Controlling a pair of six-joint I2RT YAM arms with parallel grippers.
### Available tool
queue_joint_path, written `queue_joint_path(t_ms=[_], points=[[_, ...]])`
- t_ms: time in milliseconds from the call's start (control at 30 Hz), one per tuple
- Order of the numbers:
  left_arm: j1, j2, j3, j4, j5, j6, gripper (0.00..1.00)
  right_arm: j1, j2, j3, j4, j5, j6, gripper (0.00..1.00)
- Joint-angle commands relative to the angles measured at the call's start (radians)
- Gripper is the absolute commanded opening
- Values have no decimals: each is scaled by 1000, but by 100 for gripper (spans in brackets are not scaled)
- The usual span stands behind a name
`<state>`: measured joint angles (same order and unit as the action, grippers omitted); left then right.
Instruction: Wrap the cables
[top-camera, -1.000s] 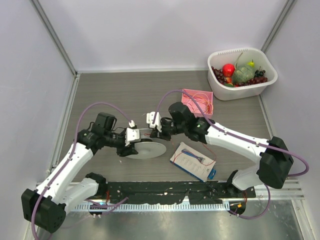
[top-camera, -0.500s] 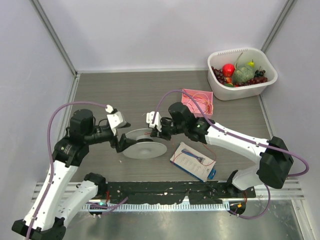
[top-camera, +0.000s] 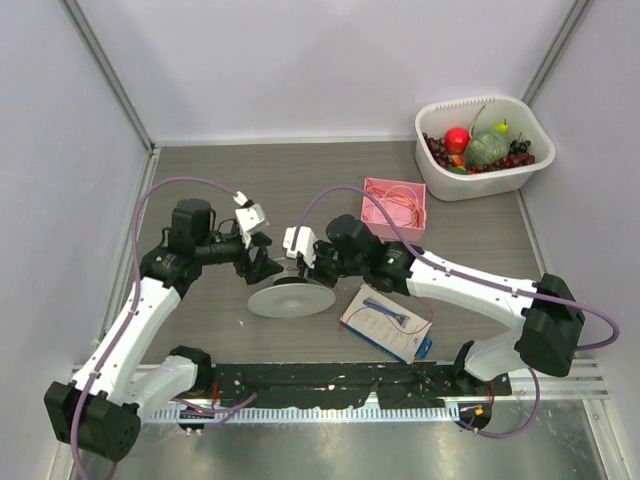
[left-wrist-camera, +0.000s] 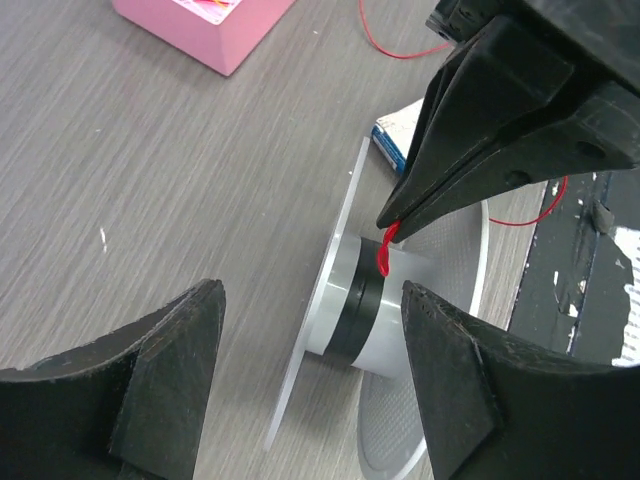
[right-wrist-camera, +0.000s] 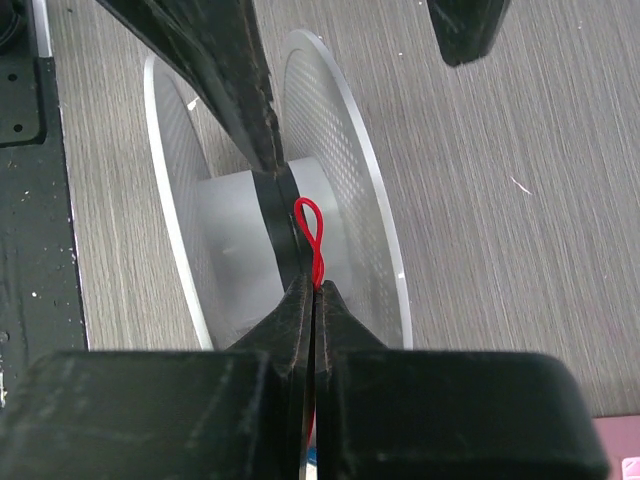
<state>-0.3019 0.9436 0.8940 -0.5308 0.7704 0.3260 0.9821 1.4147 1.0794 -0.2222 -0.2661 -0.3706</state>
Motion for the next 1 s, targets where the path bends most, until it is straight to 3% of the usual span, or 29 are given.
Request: queue_joint_path(t_ms=[0,67,200,500,967], points=[[18,55,40,-30,202,183,73,13,16,33,17,100,39,1],[18,72,34,-98,239,289,68,13,26,39,15,126,59,1],[20,69,-27,-49,260,334,65,13,36,42,26,165,102,1],[18,90,-118,190,280,271,63,17,20,-9,93,168,108,1],[18,153,-122,184,336,277,49,38,3,-38,158,154,125,1]])
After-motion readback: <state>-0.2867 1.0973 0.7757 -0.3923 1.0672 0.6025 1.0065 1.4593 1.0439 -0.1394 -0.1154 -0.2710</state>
